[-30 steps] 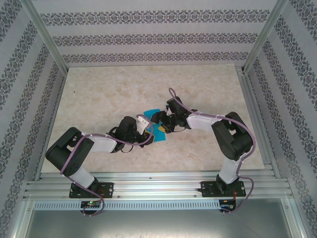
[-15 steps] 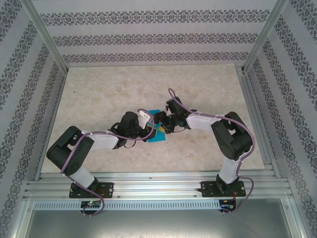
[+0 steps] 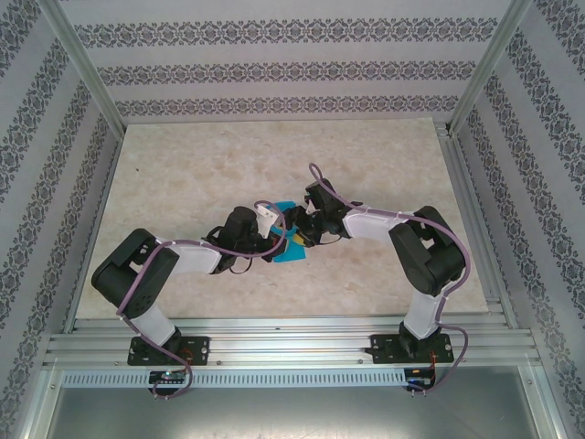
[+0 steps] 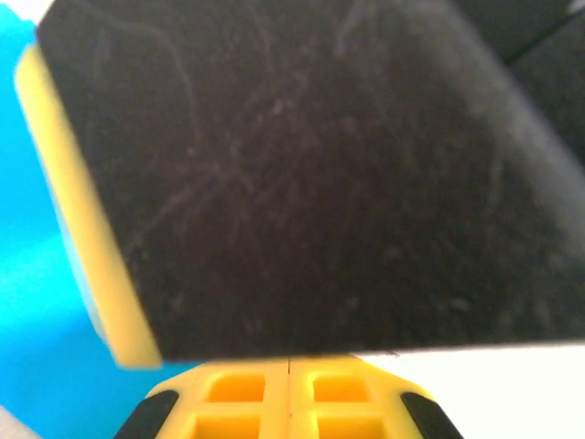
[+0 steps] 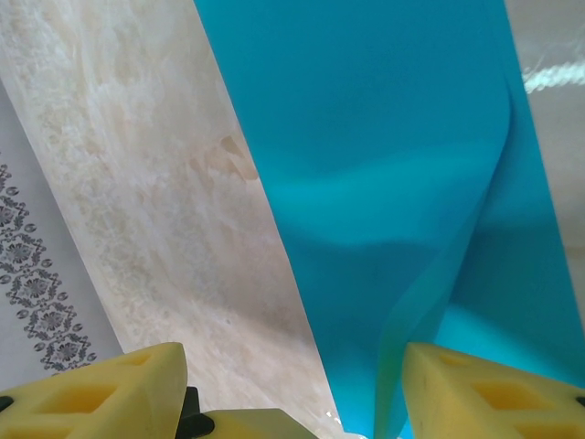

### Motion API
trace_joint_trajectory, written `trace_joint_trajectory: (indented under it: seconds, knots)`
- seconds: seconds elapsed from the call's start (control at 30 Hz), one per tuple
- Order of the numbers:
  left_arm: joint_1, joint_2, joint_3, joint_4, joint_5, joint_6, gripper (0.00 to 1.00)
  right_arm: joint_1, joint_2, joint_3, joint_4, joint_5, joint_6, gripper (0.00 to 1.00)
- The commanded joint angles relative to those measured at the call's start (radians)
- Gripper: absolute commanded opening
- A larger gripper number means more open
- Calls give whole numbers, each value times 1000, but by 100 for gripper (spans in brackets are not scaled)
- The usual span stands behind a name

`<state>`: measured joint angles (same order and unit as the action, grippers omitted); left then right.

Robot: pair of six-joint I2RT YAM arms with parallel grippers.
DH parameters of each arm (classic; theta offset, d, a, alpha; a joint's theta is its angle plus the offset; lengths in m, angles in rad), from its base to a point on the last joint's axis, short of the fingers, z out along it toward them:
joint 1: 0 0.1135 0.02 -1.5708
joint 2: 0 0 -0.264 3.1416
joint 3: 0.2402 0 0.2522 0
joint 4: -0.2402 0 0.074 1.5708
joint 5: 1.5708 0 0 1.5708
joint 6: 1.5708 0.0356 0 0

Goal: Fold a paper plane with a square sheet of paper (fold left side to right side)
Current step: Fold the triangle a second time at the center of the table.

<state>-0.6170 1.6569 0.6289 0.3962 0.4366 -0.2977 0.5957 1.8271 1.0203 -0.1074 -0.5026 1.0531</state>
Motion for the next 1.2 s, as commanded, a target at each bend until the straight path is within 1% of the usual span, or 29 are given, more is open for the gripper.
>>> trace_joint_trajectory:
  seconds: [0.0,0.1,0.2,0.3,0.37,0.5,0.6,0.7,0.8,0.93,1.17]
  knots:
    - [12,-29,-22,43,15,-33,0,3,-14,33,-25,13,-37,65]
    - [28,-41,-46,53,35,-46,0,-12,-58,32,-68,39,-81,68]
    - [48,-51,-68,60,42,-62,0,-28,-120,1,-83,65,-122,73]
    - [70,-46,-78,72,68,-81,0,-39,-168,-33,-83,67,-162,72]
    - [84,-39,-80,79,84,-93,0,-38,-183,-60,-73,63,-178,68]
    - [107,-29,-73,80,117,-106,0,-23,-195,-125,-26,52,-177,49]
    - [120,-31,-68,72,126,-106,0,-1,-192,-163,0,55,-176,37]
    - [130,-31,-60,51,127,-97,0,16,-170,-179,5,59,-179,26]
    - [141,-31,-56,37,127,-93,0,29,-142,-181,13,67,-174,18]
    - [149,-28,-48,18,132,-83,0,44,-104,-162,-22,95,-184,12]
    - [166,-13,-25,-8,140,-68,0,57,-63,-136,-94,125,-210,10]
